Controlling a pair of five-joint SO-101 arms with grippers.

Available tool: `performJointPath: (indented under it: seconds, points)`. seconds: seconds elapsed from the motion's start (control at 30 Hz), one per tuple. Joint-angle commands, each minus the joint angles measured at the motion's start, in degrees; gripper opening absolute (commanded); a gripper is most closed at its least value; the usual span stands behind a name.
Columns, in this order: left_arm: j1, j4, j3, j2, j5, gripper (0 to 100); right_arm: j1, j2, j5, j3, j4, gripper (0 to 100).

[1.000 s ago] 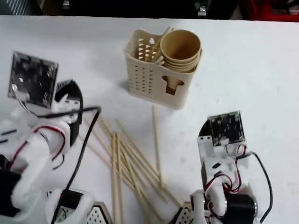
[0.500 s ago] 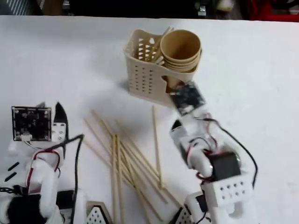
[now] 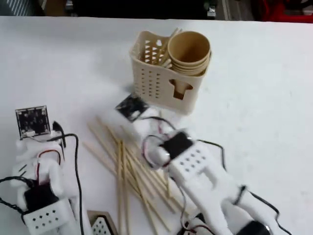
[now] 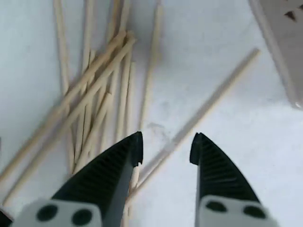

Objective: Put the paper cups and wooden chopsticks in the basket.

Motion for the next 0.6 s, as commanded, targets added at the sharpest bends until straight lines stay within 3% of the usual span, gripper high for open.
performJointPath:
  seconds: [0.0,0.2,0.57]
  points:
    - [-0.57,-3.34,4.04,-0.84,-0.26,17,-2.24,5.58,-1.85,-2.64,-5.85,17.6]
    - [-0.48,-4.31,5.27,-0.84,-0.26,17,-5.41,12.97,-4.04,-2.64,-14.20,17.6]
    - [-0.48,-4.31,5.54,-0.84,-0.26,17,-5.23,23.34,-3.96,-2.99,-20.62,17.6]
